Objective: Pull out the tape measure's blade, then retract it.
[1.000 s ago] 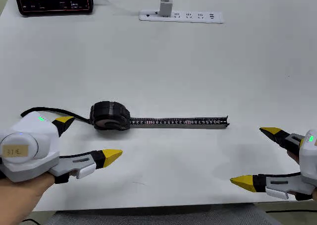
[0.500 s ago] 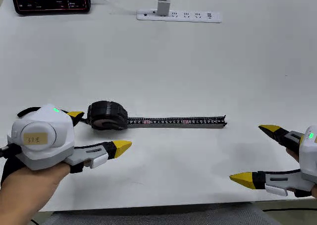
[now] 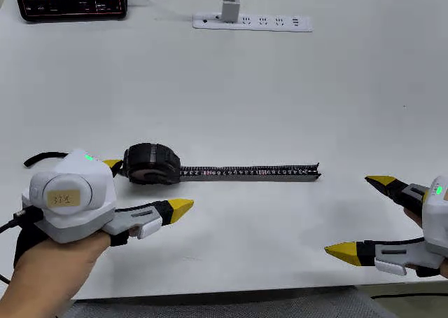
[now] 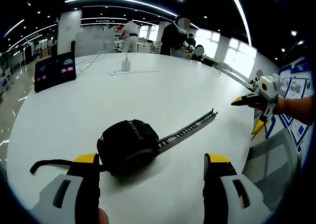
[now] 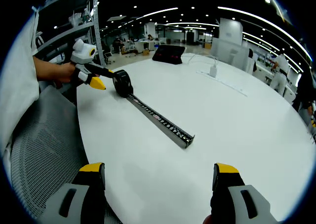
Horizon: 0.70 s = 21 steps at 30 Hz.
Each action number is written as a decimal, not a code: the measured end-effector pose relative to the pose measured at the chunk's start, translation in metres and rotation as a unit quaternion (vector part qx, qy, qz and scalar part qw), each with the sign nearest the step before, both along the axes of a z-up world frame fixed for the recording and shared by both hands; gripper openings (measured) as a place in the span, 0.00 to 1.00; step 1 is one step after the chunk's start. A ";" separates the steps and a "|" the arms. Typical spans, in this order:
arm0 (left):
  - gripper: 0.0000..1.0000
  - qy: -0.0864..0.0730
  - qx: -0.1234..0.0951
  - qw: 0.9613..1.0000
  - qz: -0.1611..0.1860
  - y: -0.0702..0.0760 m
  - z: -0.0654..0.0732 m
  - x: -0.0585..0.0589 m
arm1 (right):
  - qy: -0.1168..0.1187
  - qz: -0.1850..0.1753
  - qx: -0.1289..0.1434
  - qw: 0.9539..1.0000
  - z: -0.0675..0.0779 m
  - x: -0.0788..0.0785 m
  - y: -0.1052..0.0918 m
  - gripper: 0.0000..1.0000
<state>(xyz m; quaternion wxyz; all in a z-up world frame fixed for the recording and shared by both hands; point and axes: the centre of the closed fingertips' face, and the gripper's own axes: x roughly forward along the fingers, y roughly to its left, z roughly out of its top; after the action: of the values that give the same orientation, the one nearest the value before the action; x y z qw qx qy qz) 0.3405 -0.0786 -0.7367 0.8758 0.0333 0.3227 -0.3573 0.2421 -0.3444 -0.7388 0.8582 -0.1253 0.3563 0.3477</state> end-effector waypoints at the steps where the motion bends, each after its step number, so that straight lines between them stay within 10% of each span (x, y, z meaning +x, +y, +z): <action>1: 0.83 -0.001 0.006 1.000 0.006 0.000 -0.001 0.001 | 0.001 0.002 0.001 1.000 0.000 0.000 0.000 0.88; 21: 0.76 -0.008 0.011 0.994 0.109 0.000 -0.007 0.021 | 0.000 0.044 -0.004 0.999 0.001 0.023 -0.001 0.69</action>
<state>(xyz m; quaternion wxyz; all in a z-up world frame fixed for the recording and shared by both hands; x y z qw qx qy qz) 0.3611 -0.0786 -0.7437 0.9117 0.0104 0.3216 -0.2554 0.2654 -0.3452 -0.7374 0.8414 -0.1450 0.3517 0.3839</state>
